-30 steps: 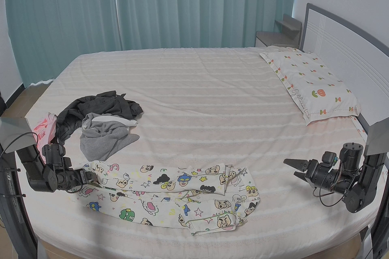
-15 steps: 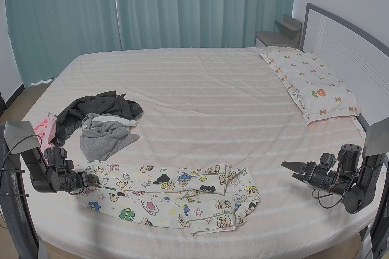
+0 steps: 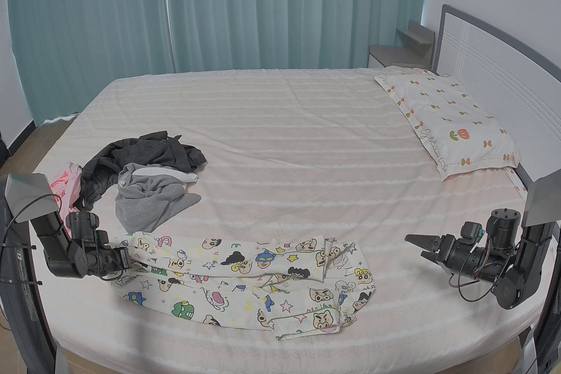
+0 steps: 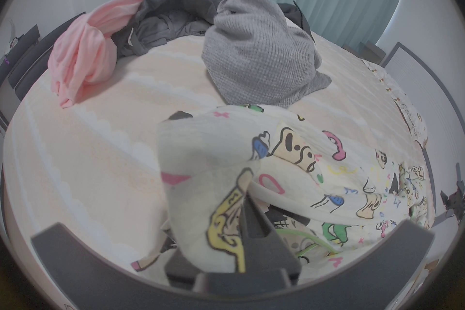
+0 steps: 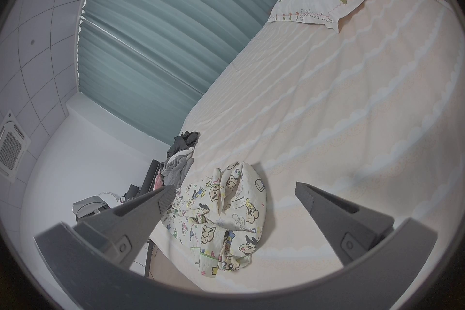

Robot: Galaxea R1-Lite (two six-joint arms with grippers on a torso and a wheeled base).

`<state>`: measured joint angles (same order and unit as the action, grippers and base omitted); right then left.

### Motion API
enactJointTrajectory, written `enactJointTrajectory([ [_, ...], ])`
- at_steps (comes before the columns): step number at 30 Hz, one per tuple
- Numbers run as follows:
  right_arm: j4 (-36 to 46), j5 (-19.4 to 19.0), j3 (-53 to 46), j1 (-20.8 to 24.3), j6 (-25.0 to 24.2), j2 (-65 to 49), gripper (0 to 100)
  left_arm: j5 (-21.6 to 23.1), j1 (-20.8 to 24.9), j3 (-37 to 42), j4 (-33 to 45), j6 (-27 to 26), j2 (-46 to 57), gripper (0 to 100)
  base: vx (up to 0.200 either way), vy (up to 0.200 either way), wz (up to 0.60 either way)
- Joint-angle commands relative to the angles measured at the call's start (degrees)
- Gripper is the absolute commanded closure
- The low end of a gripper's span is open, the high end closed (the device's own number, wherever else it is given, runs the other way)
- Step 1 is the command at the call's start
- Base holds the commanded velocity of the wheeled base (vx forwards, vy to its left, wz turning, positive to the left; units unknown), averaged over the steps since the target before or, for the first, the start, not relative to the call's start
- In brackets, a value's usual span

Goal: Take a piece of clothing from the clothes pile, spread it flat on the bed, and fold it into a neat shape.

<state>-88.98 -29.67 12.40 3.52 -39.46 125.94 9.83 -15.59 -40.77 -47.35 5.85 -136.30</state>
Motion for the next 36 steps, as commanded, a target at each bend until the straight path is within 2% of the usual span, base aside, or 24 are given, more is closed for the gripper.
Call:
enactJointTrajectory([
  [1,-1.0,0.0,-0.1,0.0,0.0,0.0,0,-0.2,-1.5,0.7,1.8,-0.1,5.4,100,0.0,0.0,0.0],
  [5,-1.0,0.0,0.0,0.0,0.0,0.0,0,-0.2,-3.2,0.5,7.3,-0.5,10.4,100,0.0,0.0,0.0],
  [16,-1.0,0.0,-0.1,0.0,0.0,-0.1,0,-0.5,-9.6,-0.3,10.1,-5.6,13.9,100,0.0,0.0,0.0],
  [22,-1.0,0.0,0.0,0.0,0.0,-0.1,0,-0.7,-12.5,-4.3,18.8,-8.0,18.5,100,0.0,0.0,0.0],
  [26,-1.0,0.0,-0.1,0.0,0.0,-0.1,0,-3.3,-12.3,-6.3,25.5,-7.9,22.5,100,0.0,0.0,0.0],
  [28,-1.0,0.0,-0.1,0.0,0.0,-0.1,0,-3.5,-10.7,-6.2,27.7,-7.4,24.2,100,0.0,0.0,0.0],
  [29,-1.0,0.0,-0.2,0.0,0.0,-0.1,0,-3.6,-8.5,-5.7,29.3,-6.6,25.8,100,0.0,0.0,0.0],
  [32,-1.0,0.0,-0.4,0.1,0.0,-0.1,0,-4.1,-2.6,-5.2,32.1,-1.5,29.1,100,0.0,0.0,0.0],
  [36,-1.0,0.0,-0.4,0.1,0.0,-0.1,0,-9.5,6.8,-5.3,34.6,5.4,31.5,100,0.0,0.0,0.0],
])
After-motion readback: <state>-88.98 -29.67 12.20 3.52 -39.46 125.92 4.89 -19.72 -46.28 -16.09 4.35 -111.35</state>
